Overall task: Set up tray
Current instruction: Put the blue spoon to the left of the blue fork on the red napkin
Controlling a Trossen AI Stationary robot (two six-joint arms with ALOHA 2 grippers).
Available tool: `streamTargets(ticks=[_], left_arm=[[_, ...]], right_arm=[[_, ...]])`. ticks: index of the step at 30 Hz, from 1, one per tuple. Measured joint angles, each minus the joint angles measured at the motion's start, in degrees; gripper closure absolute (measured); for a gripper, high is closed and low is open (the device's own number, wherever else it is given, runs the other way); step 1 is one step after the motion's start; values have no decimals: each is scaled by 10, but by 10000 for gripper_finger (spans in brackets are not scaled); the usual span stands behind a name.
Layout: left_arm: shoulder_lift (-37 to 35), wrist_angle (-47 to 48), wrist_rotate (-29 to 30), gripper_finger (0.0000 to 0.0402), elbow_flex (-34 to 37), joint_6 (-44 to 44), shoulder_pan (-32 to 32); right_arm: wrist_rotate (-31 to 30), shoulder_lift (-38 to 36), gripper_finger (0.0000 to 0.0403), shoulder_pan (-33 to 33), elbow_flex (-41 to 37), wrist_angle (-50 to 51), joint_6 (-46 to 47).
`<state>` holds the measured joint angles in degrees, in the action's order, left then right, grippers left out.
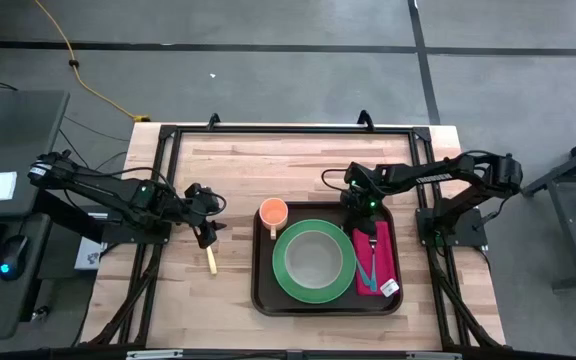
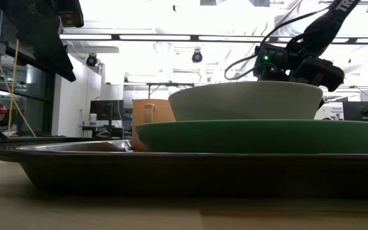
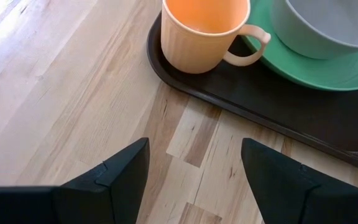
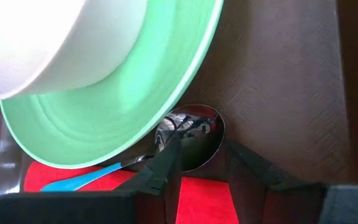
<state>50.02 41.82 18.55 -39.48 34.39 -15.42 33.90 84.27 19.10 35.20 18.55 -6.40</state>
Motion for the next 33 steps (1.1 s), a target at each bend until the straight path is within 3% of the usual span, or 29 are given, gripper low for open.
streamTargets(ticks=[33], left_arm=[[0, 2, -1, 119, 0, 0, 0]], right_arm=[[37, 0, 304, 0, 0, -8, 25]])
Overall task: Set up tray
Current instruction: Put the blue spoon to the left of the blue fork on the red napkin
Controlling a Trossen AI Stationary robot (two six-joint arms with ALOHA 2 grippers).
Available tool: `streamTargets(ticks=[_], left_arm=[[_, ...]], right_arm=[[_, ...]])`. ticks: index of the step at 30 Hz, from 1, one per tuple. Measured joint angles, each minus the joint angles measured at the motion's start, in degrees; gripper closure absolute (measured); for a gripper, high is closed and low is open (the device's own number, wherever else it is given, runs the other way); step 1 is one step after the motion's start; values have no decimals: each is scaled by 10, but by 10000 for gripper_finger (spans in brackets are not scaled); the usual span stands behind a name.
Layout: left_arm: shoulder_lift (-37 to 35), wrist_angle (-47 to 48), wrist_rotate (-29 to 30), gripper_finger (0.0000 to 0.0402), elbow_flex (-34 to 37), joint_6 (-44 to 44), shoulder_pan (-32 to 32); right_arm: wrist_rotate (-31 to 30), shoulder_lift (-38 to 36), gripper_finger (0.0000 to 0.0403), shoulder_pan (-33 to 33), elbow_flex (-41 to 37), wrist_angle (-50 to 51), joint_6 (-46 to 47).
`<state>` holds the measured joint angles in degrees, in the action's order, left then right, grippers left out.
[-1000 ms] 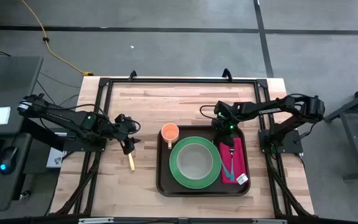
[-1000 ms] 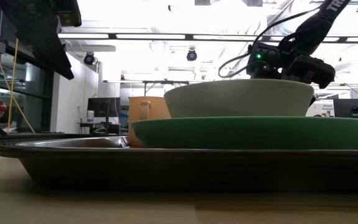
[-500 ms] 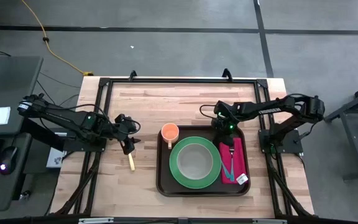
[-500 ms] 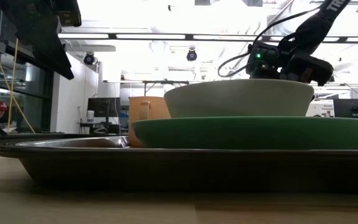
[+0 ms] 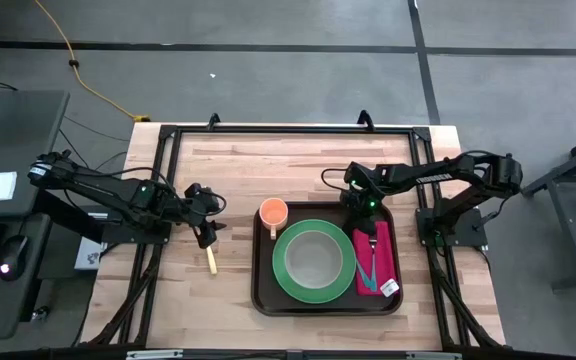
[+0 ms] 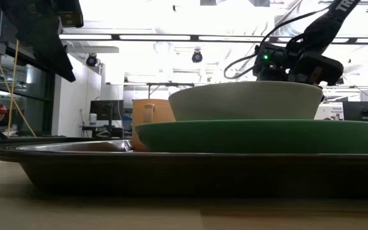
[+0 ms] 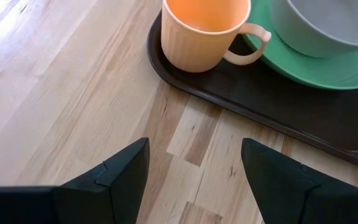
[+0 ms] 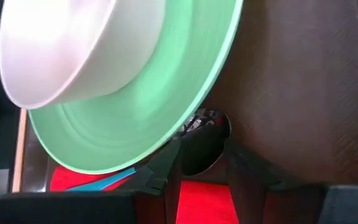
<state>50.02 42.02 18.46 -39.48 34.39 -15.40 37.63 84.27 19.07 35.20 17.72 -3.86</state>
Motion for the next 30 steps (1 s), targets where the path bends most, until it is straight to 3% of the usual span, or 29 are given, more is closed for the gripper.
streamTargets(ticks=[30], left_arm=[[0, 1, 0, 119, 0, 0, 0]], right_arm=[[-30, 12, 304, 0, 0, -17, -1]])
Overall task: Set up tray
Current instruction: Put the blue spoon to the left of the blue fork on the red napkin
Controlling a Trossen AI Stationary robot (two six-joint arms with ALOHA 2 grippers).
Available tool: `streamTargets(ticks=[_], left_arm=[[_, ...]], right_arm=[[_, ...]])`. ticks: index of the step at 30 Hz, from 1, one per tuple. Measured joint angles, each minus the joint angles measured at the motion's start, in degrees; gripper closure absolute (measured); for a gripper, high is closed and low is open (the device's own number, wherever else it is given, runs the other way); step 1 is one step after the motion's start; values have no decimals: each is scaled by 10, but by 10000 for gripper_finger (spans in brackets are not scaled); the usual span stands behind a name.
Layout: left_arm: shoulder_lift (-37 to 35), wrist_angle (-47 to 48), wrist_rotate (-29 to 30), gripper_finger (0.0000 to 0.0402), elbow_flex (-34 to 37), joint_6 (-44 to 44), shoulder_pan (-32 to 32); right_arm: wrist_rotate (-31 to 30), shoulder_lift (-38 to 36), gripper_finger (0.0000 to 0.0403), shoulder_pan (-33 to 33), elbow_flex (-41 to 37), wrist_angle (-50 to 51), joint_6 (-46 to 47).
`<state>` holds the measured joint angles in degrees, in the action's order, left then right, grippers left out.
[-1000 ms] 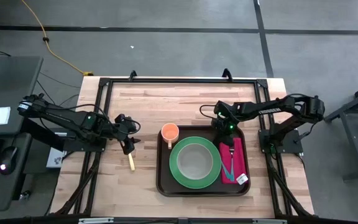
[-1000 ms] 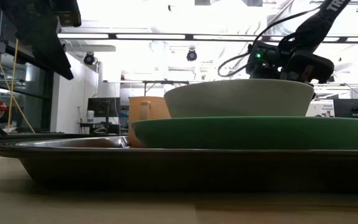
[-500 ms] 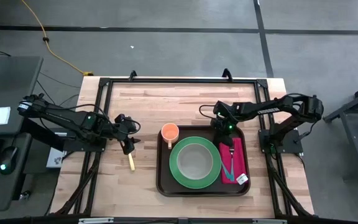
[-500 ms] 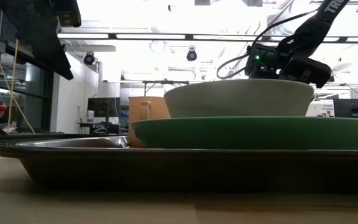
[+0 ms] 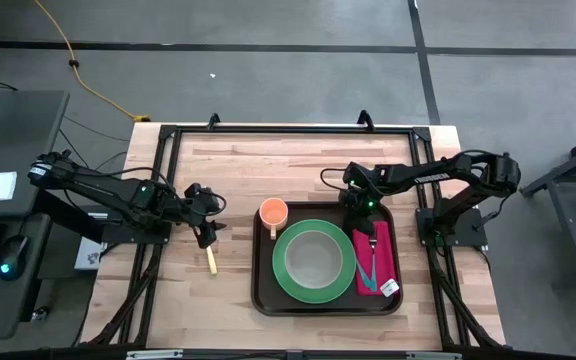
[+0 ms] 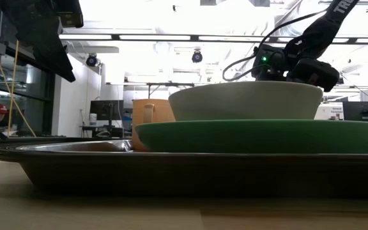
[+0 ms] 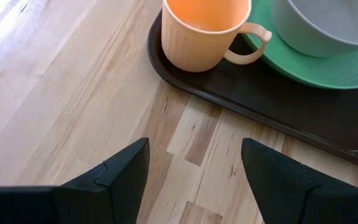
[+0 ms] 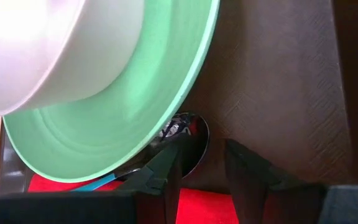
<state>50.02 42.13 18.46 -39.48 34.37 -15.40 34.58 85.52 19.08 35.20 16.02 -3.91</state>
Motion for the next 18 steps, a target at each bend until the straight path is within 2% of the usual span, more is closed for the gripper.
streamTargets(ticks=[10, 18], left_arm=[[0, 0, 0, 119, 0, 0, 0], [0, 0, 1, 119, 0, 0, 0]], right_arm=[[2, 0, 304, -14, 0, 0, 5], [-42, 0, 306, -42, 0, 0, 5]])
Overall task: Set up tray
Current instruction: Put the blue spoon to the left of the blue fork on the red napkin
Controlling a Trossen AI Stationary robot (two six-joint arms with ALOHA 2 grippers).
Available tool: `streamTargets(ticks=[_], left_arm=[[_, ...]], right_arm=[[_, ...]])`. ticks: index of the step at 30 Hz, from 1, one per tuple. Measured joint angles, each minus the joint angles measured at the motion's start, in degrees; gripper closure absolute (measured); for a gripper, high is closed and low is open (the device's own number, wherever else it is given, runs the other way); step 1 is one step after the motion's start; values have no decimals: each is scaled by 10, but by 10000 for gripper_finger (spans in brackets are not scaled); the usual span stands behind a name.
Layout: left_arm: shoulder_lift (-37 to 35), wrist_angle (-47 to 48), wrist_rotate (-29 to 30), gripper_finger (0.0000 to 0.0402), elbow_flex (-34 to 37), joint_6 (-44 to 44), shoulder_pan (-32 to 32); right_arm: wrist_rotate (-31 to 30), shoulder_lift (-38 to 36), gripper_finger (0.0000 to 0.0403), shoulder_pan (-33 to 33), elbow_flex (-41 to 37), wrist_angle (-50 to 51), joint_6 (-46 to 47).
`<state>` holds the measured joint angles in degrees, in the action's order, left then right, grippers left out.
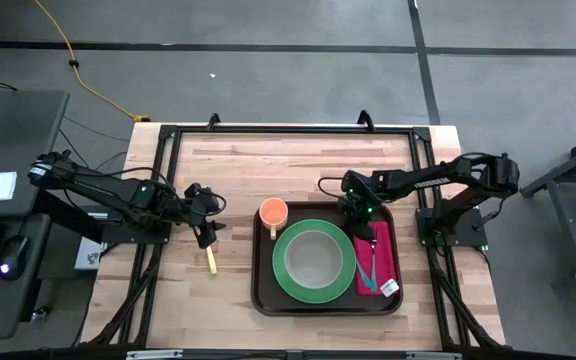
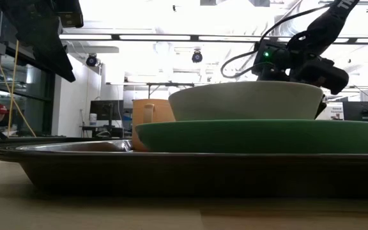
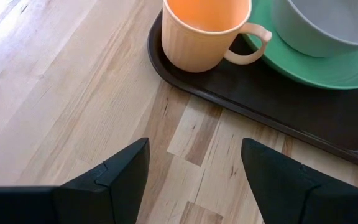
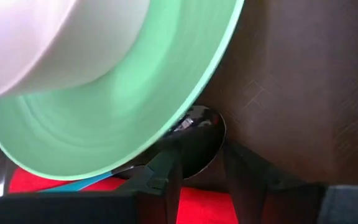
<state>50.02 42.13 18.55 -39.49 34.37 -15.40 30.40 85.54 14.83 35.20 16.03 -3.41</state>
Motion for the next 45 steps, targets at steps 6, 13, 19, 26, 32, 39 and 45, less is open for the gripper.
streamTargets(ticks=[6, 13, 19, 26, 32, 39, 45], left_arm=[[0, 0, 0, 119, 0, 0, 0], [0, 0, 0, 119, 0, -1, 0], [0, 0, 0, 119, 0, -6, 0], [0, 1, 1, 119, 0, -7, 0], [0, 6, 1, 119, 0, -7, 0], [0, 15, 1, 119, 0, -7, 0], [0, 19, 1, 119, 0, -7, 0]], right_arm=[[-5, 0, 331, 1, 0, -2, 5], [-5, 0, 384, 1, 0, -7, 5], [-16, 0, 396, 1, 0, -7, 7], [-28, 0, 400, 1, 0, -7, 20], [-30, 0, 401, 2, 0, -6, 50], [-31, 0, 402, 2, 0, -5, 91], [-35, 0, 402, 2, 0, -6, 118]])
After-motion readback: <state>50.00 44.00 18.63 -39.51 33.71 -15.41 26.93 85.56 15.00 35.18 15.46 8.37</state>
